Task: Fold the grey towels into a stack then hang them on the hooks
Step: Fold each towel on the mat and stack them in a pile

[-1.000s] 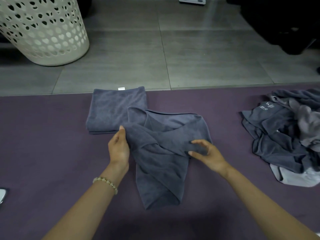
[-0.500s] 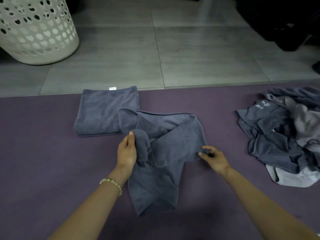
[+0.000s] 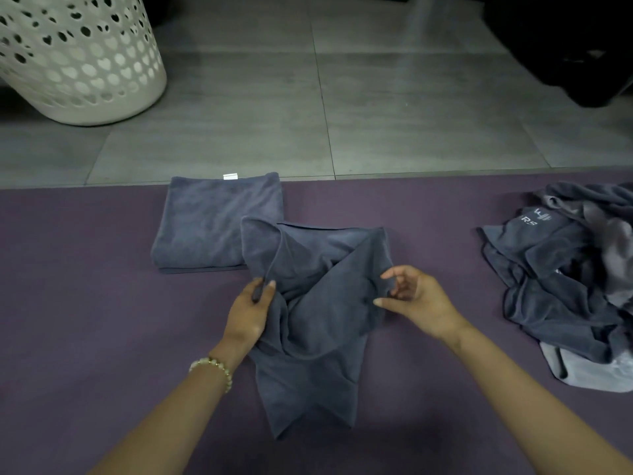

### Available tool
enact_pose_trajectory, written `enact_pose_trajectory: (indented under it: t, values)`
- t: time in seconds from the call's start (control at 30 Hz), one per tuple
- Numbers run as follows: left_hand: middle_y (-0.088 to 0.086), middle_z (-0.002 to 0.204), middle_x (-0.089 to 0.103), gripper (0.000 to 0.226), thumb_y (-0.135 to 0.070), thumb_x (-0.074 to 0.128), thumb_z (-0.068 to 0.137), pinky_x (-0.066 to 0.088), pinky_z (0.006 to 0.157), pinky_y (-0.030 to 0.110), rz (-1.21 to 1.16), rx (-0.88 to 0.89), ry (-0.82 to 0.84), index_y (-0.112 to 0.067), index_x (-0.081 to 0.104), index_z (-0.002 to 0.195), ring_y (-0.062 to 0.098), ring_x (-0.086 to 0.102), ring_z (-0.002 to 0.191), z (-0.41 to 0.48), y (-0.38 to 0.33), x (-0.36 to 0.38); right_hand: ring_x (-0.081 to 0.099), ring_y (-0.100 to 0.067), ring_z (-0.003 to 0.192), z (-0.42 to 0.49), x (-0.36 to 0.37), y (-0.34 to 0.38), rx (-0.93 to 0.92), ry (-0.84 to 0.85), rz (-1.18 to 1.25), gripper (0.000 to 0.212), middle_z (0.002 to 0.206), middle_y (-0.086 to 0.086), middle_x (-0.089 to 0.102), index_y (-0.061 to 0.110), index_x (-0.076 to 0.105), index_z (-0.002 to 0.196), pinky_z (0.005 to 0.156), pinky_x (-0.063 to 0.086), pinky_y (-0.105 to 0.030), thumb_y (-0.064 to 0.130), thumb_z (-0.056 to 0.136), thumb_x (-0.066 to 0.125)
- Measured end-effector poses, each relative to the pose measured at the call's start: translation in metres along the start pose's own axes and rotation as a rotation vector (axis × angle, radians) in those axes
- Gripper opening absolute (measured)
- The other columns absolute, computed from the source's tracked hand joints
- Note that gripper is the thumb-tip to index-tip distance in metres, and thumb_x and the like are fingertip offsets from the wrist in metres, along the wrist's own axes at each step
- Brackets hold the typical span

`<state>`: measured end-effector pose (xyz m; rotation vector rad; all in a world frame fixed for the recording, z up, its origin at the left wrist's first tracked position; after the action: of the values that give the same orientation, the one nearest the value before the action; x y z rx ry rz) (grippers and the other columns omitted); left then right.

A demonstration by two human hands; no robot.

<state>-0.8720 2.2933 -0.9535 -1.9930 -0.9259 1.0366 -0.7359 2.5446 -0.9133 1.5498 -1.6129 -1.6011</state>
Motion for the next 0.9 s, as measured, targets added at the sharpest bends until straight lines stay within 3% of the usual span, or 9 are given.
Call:
enact_pose_trajectory:
  t: [0.1, 0.17, 0.3, 0.4, 0.5, 0.63, 0.7, 0.77, 0.9]
  values:
    - [-0.008, 0.134, 0.050, 0.058, -0.029, 0.055, 0.095, 0.037, 0.100, 0.023, -0.032, 0.068, 0.052, -0.022, 0.030, 0.147, 0.012, 0.049, 0.121, 0.004, 0.000, 0.003, 0.052, -0.013, 0.067, 0.008, 0.020, 0.036, -0.115, 0.134, -0.203, 0.039, 0.078, 0.004, 0.051, 0.028, 0.058, 0.095, 0.068, 0.048, -0.019, 0.008, 0.071, 0.082]
    - [-0.009, 0.127, 0.051, 0.056, -0.026, 0.055, 0.095, 0.037, 0.095, 0.022, 0.030, 0.071, 0.060, -0.023, 0.032, 0.145, 0.011, 0.050, 0.116, 0.011, -0.001, 0.003, 0.057, -0.014, 0.070, 0.011, 0.032, 0.051, -0.198, 0.179, -0.374, 0.035, 0.081, 0.007, 0.054, 0.028, 0.059, 0.099, 0.066, 0.047, -0.014, 0.013, 0.075, 0.079]
    - [0.011, 0.120, 0.060, 0.022, -0.026, 0.056, 0.094, 0.037, 0.086, 0.025, 0.195, -0.085, 0.066, -0.012, 0.052, 0.111, 0.026, 0.054, 0.110, 0.026, 0.024, 0.002, 0.060, -0.012, 0.075, 0.013, 0.046, 0.060, -0.245, 0.223, -0.445, 0.025, 0.082, 0.006, 0.059, 0.021, 0.066, 0.102, 0.067, 0.046, -0.011, 0.015, 0.080, 0.075]
    - [0.010, 0.105, 0.061, 0.015, -0.025, 0.057, 0.093, 0.036, 0.080, 0.024, 0.221, -0.141, 0.079, -0.012, 0.052, 0.095, 0.023, 0.055, 0.097, 0.033, 0.038, 0.000, 0.059, -0.010, 0.071, 0.014, 0.050, 0.066, -0.306, 0.211, -0.475, 0.020, 0.077, 0.007, 0.060, 0.017, 0.071, 0.099, 0.069, 0.049, -0.019, 0.018, 0.080, 0.075]
    - [0.003, 0.083, 0.060, 0.014, -0.021, 0.058, 0.093, 0.040, 0.076, 0.026, 0.131, -0.066, 0.062, -0.014, 0.055, 0.081, 0.022, 0.057, 0.089, 0.031, 0.033, -0.004, 0.053, -0.005, 0.072, 0.016, 0.044, 0.074, -0.374, 0.131, -0.493, 0.016, 0.076, 0.013, 0.056, 0.021, 0.073, 0.093, 0.070, 0.045, -0.020, 0.028, 0.079, 0.076]
    - [-0.007, 0.073, 0.058, 0.015, -0.016, 0.055, 0.095, 0.042, 0.067, 0.010, -0.055, 0.204, 0.103, -0.015, 0.055, 0.079, 0.002, 0.053, 0.070, 0.008, -0.012, -0.012, 0.051, -0.001, 0.100, 0.015, 0.041, 0.084, -0.406, 0.111, -0.282, 0.007, 0.101, 0.010, 0.056, 0.023, 0.066, 0.090, 0.092, 0.036, -0.011, 0.025, 0.084, 0.070]
    - [-0.008, 0.069, 0.056, 0.014, -0.019, 0.053, 0.095, 0.043, 0.065, 0.011, -0.173, 0.294, 0.174, -0.015, 0.055, 0.082, 0.002, 0.050, 0.067, -0.008, -0.043, -0.017, 0.054, 0.003, 0.089, 0.011, 0.038, 0.095, -0.369, 0.116, -0.100, 0.003, 0.091, 0.014, 0.060, 0.019, 0.061, 0.089, 0.084, 0.038, -0.011, 0.017, 0.090, 0.062]
    - [0.003, 0.072, 0.054, 0.014, -0.029, 0.054, 0.090, 0.046, 0.064, 0.018, -0.314, 0.309, 0.294, -0.016, 0.056, 0.083, 0.011, 0.050, 0.067, -0.024, -0.074, -0.022, 0.054, 0.003, 0.078, 0.006, 0.033, 0.107, -0.334, 0.124, 0.077, 0.009, 0.082, 0.014, 0.061, 0.018, 0.059, 0.089, 0.076, 0.040, -0.011, 0.012, 0.094, 0.055]
    - [0.000, 0.076, 0.060, 0.010, -0.031, 0.058, 0.086, 0.049, 0.067, 0.017, -0.330, 0.257, 0.478, -0.022, 0.062, 0.083, 0.008, 0.058, 0.070, -0.042, -0.109, -0.022, 0.055, -0.009, 0.081, -0.002, 0.037, 0.108, -0.167, 0.285, 0.231, 0.004, 0.087, -0.004, 0.061, 0.017, 0.055, 0.098, 0.077, 0.044, -0.023, 0.015, 0.095, 0.054]
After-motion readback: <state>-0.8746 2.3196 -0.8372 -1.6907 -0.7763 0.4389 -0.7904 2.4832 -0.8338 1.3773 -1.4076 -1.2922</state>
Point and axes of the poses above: each hand's wrist, its own z-axis towards the middle knuckle, its own x-axis out of the palm, y = z × x, the point moved 7 cm from there along z, towards the middle knuckle
